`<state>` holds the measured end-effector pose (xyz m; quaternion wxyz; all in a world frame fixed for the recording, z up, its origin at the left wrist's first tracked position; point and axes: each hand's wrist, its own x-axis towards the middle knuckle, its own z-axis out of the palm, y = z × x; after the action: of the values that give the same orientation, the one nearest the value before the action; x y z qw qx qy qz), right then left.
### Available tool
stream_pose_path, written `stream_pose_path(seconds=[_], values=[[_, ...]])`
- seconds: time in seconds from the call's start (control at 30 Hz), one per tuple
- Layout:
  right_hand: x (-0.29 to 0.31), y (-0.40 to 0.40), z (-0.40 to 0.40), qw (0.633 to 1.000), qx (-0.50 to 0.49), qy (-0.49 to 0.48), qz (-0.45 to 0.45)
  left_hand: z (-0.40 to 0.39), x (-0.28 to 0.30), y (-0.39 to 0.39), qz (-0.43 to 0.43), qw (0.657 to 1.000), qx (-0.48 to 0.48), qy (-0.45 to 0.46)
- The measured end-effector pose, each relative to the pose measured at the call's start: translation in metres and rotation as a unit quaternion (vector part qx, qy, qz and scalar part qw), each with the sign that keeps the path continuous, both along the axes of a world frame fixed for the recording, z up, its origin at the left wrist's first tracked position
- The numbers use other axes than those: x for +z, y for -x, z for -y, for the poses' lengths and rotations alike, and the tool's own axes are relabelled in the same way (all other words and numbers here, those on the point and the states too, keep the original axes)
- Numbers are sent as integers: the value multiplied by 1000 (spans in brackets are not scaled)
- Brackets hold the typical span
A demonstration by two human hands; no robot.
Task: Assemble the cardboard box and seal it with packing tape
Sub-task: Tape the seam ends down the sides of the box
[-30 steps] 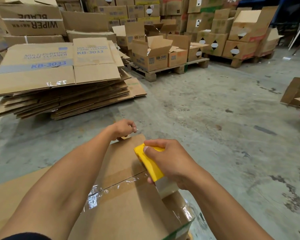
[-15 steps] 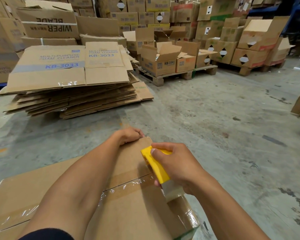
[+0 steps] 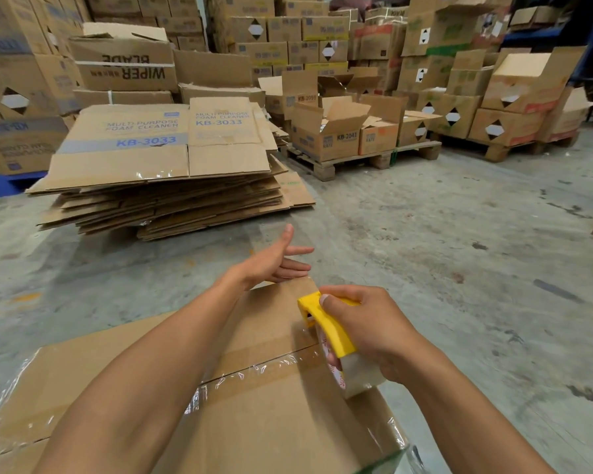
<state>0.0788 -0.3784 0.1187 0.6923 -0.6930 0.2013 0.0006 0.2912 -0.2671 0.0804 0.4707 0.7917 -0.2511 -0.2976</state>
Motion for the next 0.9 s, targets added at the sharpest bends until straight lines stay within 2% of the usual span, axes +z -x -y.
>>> stream_pose_path(seconds=[0.1, 0.17, 0.27, 0.33, 0.4, 0.53, 0.67, 0.83, 0.9], values=[[0, -1, 0, 1000, 8, 1, 5, -5, -4, 13, 117, 993, -27, 15], [1, -3, 1, 1000, 12, 13, 2, -10, -17, 25, 206, 976, -73, -11], [8, -3, -1, 1000, 23, 3, -11, -20, -39, 40, 258, 952, -148, -70], [14, 0, -4, 1000, 29, 0, -10, -23, -46, 41, 297, 938, -144, -101], [17, 5, -8, 999, 36, 9, -7, -23, -46, 39, 321, 928, -133, -131], [17, 41, -8, 998, 47, 15, -27, -22, -48, 35, 372, 898, -184, -150], [7, 104, -2, 998, 58, 18, -33, -21, -48, 31, 396, 888, -171, -156], [-10, 134, -8, 1000, 15, 14, -16, -15, -40, 56, 392, 870, -179, -242], [-12, 135, -8, 1000, 2, 12, -8, -15, -30, 73, 393, 869, -180, -241]])
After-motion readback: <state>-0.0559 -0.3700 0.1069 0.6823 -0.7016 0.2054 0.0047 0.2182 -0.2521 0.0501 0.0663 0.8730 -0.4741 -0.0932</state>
